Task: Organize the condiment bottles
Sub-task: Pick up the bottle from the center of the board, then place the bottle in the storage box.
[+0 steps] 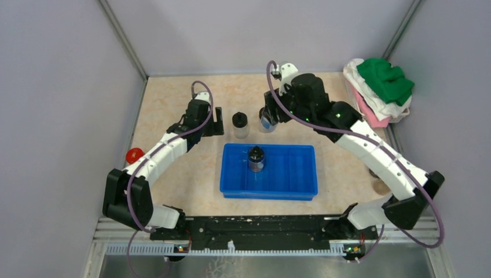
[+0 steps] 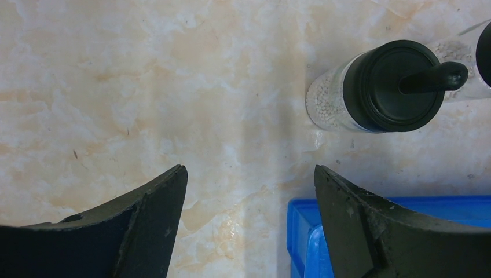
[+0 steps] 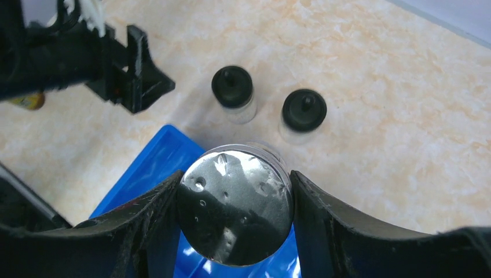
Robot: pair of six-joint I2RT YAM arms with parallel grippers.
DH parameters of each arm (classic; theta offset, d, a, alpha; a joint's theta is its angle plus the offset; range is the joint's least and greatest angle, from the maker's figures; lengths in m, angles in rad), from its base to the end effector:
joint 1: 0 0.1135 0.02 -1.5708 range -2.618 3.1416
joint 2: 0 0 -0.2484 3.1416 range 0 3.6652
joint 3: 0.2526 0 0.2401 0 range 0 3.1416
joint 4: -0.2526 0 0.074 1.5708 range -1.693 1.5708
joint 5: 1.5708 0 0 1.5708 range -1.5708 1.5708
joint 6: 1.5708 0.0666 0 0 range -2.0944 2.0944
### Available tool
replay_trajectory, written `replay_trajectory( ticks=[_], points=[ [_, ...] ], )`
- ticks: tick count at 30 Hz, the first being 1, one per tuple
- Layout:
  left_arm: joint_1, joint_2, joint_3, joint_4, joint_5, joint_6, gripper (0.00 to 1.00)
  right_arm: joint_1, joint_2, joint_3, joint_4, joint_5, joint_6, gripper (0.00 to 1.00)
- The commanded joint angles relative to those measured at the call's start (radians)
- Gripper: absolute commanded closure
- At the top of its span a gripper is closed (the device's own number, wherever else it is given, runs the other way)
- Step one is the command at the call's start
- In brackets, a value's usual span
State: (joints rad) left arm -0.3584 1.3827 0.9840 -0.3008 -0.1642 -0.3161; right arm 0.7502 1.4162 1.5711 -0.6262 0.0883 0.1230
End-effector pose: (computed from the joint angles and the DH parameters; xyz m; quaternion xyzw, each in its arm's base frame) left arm 0.3016 -0.1014 0.2326 -0.0155 0.9041 -0.0690 0.4215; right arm 0.2434 0.2188 0.3904 -0.2408 0.8174 0.1866 0.4889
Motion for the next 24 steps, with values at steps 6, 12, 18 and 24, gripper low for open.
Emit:
replay_trajectory(
  ticks=[6,12,18,24],
  points=[
    [-0.003,-0.034,-0.010,0.000,0.020,-0.002,0.14,0.068,-0.274,-0.155,-0.085,-0.058,0.019,0.67],
    [-0.005,-0.030,-0.004,-0.002,0.031,0.002,0.15,0.077,-0.332,-0.230,-0.120,-0.247,-0.040,0.67],
    [-0.009,-0.028,-0.001,-0.004,0.029,0.005,0.15,0.157,-0.293,-0.228,-0.141,-0.341,-0.118,0.74],
    [-0.009,-0.018,-0.001,-0.004,0.028,0.012,0.15,0.261,-0.256,-0.247,-0.117,-0.428,-0.225,0.78]
  ],
)
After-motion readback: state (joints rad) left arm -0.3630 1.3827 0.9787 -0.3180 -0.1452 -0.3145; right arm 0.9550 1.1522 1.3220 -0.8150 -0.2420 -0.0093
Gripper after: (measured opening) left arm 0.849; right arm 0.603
